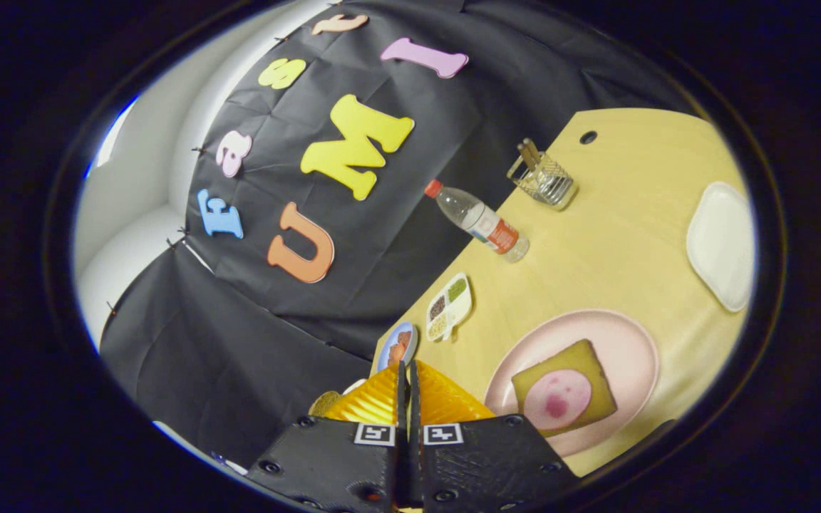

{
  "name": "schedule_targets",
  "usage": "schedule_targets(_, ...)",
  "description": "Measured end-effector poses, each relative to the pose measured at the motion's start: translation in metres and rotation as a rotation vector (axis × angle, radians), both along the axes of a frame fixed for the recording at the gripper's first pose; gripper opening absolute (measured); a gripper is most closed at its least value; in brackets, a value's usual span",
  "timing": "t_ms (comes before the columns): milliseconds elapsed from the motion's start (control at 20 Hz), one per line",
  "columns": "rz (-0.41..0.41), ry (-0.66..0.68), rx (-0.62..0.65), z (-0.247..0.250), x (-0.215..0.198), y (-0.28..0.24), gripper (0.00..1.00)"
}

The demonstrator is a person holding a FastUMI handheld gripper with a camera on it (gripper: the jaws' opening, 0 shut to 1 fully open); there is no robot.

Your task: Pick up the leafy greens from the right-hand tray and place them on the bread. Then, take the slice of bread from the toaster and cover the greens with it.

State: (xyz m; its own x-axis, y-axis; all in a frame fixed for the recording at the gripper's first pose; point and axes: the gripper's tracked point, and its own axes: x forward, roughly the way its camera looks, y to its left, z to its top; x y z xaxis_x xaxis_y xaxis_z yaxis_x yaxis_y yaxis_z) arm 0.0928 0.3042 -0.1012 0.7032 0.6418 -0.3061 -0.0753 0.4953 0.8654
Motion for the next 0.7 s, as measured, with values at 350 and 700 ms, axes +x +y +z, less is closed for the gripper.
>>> schedule_targets(350,-0.099,0.063,-0.104,-0.057,0.018,-0.035,0.00)
schedule_targets(700,-0.175,0.029,-0.329,-0.094,0.023,-0.083,0.03)
